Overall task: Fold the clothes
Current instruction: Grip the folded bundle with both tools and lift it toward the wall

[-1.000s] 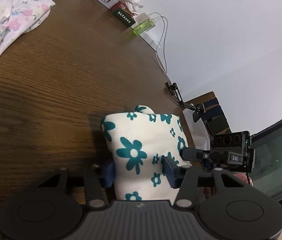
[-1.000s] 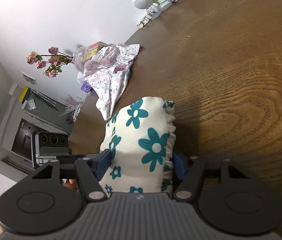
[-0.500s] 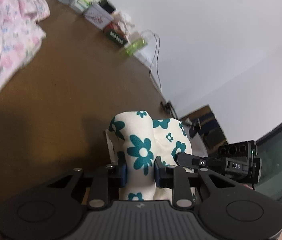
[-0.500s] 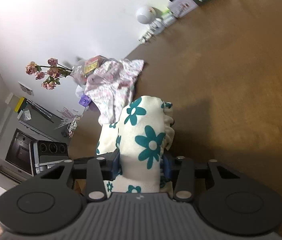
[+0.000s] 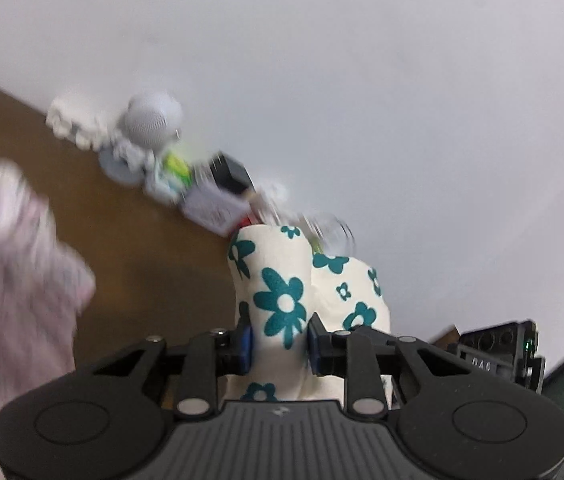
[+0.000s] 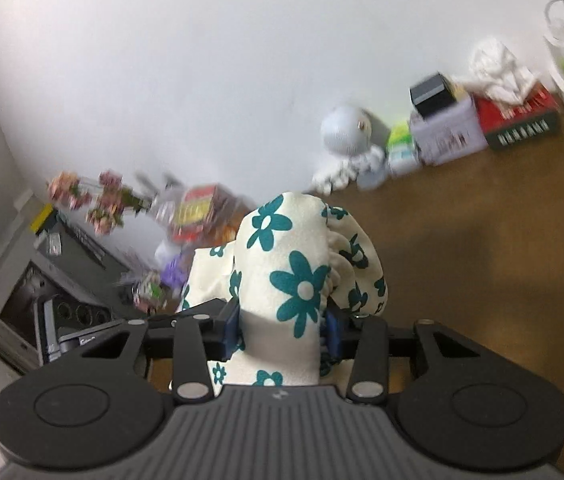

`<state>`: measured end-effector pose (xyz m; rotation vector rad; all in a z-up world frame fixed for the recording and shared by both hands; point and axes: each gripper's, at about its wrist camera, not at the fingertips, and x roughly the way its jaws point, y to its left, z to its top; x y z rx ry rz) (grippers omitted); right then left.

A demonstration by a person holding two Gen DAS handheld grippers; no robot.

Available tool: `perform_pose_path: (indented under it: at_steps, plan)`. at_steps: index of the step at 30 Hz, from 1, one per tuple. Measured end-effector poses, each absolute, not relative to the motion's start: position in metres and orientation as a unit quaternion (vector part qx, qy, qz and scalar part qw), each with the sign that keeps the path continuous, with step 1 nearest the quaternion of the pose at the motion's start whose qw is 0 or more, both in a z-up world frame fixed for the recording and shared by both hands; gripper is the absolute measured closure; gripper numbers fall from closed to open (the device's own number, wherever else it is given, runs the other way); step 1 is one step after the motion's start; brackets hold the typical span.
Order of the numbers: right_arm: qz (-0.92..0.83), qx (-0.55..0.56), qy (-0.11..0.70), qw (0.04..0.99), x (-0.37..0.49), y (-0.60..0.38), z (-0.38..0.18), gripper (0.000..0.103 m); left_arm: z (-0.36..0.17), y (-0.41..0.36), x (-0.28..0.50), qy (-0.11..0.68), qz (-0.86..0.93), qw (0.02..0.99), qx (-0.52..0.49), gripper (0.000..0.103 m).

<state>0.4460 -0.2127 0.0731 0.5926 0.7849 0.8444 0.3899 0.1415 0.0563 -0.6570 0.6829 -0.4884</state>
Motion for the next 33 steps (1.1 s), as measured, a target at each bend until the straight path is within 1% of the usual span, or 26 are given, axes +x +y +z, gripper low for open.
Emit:
perform_pose_path:
  at_steps: [2,5,11,15,22,24,25,26,27,28,29,30,32,33]
  plan:
    - [0.394,0.282,0.364,0.795,0.478,-0.205,0.064,0.062,0.051,0.144,0.424,0.331,-0.218,0.86,-0.32,0.078]
    - [0.388,0.301,0.371,0.788,0.526,-0.203,0.04,0.062,0.029,0.141,0.472,0.345,-0.206,0.851,-0.337,0.078]
    - [0.344,0.341,0.406,0.775,0.587,-0.24,-0.031,0.061,-0.045,0.107,0.542,0.395,-0.208,0.815,-0.368,0.078]
    - [0.33,0.366,0.402,0.771,0.596,-0.27,-0.054,0.06,-0.064,0.086,0.561,0.393,-0.235,0.804,-0.38,0.078]
    - [0.318,0.371,0.385,0.783,0.604,-0.286,-0.061,0.058,-0.082,0.07,0.573,0.39,-0.258,0.792,-0.393,0.075]
    - [0.314,0.371,0.381,0.786,0.606,-0.289,-0.062,0.056,-0.085,0.072,0.572,0.389,-0.259,0.79,-0.396,0.066]
    - [0.313,0.372,0.378,0.788,0.608,-0.291,-0.062,0.055,-0.086,0.073,0.57,0.388,-0.259,0.79,-0.398,0.066]
    - [0.311,0.372,0.376,0.79,0.609,-0.292,-0.063,0.049,-0.086,0.075,0.569,0.385,-0.258,0.79,-0.402,0.06]
    - [0.309,0.372,0.374,0.792,0.61,-0.294,-0.064,0.041,-0.084,0.08,0.565,0.378,-0.253,0.79,-0.411,0.049]
    - [0.304,0.371,0.368,0.796,0.609,-0.295,-0.062,0.035,-0.081,0.085,0.561,0.367,-0.244,0.793,-0.419,0.042]
    - [0.297,0.371,0.359,0.803,0.605,-0.3,-0.057,0.024,-0.076,0.09,0.555,0.351,-0.234,0.804,-0.42,0.033]
    - [0.288,0.368,0.344,0.814,0.6,-0.305,-0.052,0.022,-0.067,0.093,0.548,0.328,-0.222,0.821,-0.411,0.032]
    - [0.269,0.358,0.305,0.84,0.589,-0.314,-0.039,0.022,-0.05,0.099,0.534,0.284,-0.203,0.852,-0.389,0.031]
    - [0.264,0.348,0.282,0.854,0.582,-0.315,-0.031,0.025,-0.042,0.097,0.528,0.265,-0.204,0.866,-0.373,0.031]
